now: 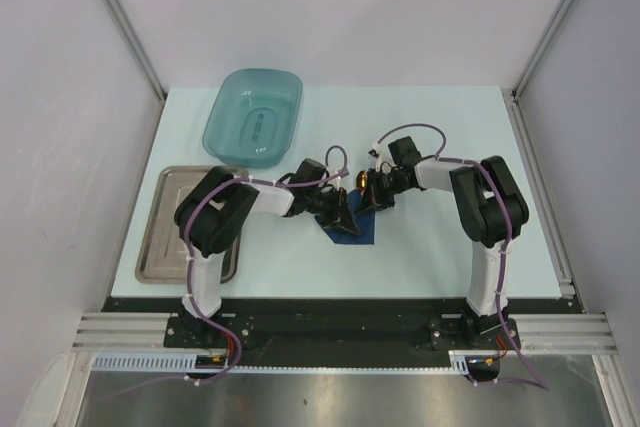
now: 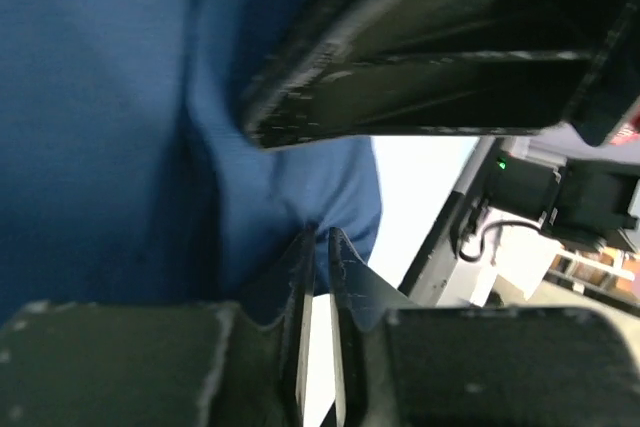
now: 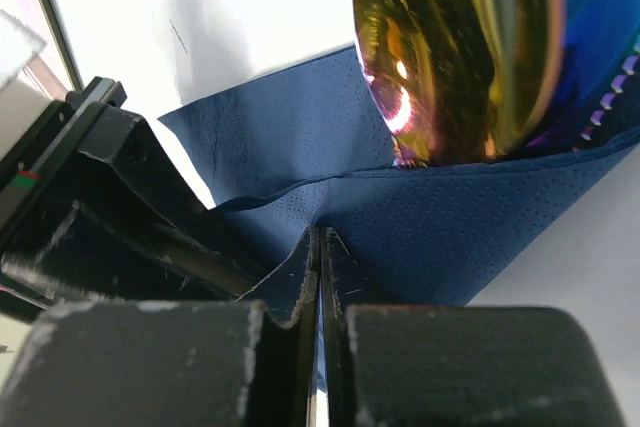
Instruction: Place the utensils on the paper napkin and roll it up
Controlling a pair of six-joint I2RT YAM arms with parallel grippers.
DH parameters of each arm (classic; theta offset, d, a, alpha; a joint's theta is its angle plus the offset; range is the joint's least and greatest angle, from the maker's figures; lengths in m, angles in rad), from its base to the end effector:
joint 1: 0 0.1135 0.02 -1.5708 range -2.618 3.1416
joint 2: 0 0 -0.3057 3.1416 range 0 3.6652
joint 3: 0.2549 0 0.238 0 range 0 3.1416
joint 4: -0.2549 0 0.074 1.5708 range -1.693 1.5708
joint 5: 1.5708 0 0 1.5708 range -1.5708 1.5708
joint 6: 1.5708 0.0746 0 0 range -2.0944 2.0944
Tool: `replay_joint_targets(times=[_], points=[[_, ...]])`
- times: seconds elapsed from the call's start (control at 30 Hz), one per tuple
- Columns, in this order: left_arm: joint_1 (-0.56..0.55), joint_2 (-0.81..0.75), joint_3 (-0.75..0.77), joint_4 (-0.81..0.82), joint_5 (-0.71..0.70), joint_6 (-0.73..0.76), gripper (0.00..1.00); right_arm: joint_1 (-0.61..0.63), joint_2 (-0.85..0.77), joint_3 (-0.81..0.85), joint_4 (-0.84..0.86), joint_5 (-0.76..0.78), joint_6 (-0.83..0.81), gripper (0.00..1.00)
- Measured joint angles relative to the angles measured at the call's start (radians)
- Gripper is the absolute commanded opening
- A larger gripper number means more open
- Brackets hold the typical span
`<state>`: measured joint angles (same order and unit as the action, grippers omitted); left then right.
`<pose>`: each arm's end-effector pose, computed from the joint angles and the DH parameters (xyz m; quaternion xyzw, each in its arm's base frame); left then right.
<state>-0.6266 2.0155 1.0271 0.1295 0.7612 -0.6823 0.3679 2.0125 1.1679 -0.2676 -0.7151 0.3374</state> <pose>0.3035 -0.2832 0.1332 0.1052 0.8735 -0.4732 0.0447 0.3614 0.1917 0.1406 -0.0934 0.9109 0.3934 0.0821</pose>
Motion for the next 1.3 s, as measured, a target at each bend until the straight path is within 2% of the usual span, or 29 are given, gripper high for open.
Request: replay_joint_targets(times=[0.23, 0.4, 0.53, 0.83, 1.3], points=[[0.014, 0.008, 0.0, -0.013, -0.013, -0.009, 0.04, -0.002, 0.003, 0.005, -0.006, -0.004, -0.003, 0.0], [0.016, 0.009, 0.0, -0.013, -0.013, -0.024, 0.01, -0.001, 0.005, 0.024, -0.026, 0.002, -0.017, 0.1], [0.016, 0.009, 0.0, -0.012, -0.013, -0.026, 0.0, -0.001, -0.003, 0.053, -0.03, 0.026, -0.02, 0.14], [0.016, 0.009, 0.0, -0.012, -0.013, -0.026, 0.01, 0.005, -0.134, 0.083, -0.053, 0.053, -0.024, 0.09], [0.018, 0.009, 0.0, -0.013, -0.013, -0.028, 0.01, 0.042, -0.029, 0.084, -0.097, 0.139, -0.052, 0.03]])
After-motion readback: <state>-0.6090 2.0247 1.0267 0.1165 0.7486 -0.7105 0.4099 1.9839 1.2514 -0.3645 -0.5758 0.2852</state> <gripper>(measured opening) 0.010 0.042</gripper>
